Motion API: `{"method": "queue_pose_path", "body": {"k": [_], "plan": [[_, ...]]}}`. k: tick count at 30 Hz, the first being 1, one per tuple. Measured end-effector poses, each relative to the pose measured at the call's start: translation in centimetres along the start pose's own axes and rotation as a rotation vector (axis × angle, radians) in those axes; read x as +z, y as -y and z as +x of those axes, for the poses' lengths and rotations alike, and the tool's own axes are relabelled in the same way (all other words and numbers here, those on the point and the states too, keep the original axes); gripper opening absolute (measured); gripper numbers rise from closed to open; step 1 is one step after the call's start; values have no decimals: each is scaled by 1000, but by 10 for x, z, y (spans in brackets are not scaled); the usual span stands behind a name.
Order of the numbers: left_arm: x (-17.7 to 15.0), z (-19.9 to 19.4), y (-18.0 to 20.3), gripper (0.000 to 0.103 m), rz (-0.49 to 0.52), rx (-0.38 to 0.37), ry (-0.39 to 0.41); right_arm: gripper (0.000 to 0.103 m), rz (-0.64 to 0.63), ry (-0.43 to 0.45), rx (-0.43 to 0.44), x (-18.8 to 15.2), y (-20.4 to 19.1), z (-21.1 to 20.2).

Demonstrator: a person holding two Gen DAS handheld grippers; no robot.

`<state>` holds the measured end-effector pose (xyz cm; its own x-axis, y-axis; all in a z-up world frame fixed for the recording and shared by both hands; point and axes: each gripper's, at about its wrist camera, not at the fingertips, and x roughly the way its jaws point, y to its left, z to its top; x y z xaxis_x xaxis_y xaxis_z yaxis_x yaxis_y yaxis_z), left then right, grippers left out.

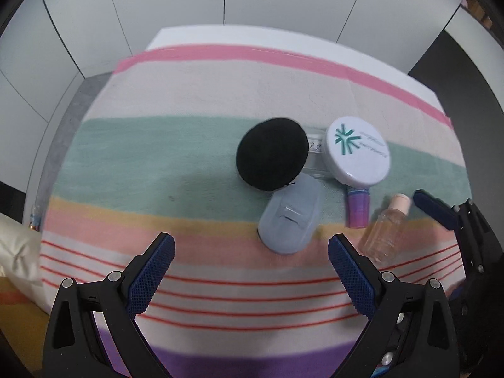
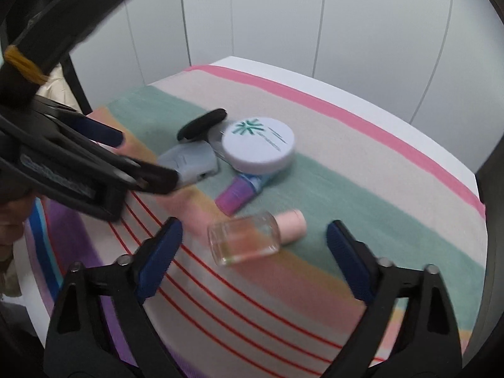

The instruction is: Organize objects

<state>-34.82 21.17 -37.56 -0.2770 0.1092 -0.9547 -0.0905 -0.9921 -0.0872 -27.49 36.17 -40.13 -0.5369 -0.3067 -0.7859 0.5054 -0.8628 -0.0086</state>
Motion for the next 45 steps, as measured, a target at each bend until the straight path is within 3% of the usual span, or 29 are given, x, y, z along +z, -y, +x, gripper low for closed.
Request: {"method": "queue_pose_path", "body": {"k": [2,5,8,9,10,15,29,38,45], "plan": [[3,7,-1,97,-31,4,6,66,7,-25,7,-2,0,4],[3,7,7,87,-26,32,60,66,33,-15,11,-8,2,-1],[0,3,24,41,28,94,105,66,73,-30,-17,-13,7,-7],[-1,2,27,36,28,108,116,66,97,-40,-36,-15,10,-9],[-4,3,29,37,19,140,123,66,130,-50,-43,-16,14,-11],[-8,6,30,36,11,138,123,66,272,-81,-38,-21,31,-23],[4,-25,18,36,20,160,115,66,325,-113,-129,-6,42,-49],[10,-83,16,36,8,194,79,66,434,-186,-237,21,67,-118],[13,-164,11,36,1,173,157,66,458,-163,-277,47,63,-186]]}}
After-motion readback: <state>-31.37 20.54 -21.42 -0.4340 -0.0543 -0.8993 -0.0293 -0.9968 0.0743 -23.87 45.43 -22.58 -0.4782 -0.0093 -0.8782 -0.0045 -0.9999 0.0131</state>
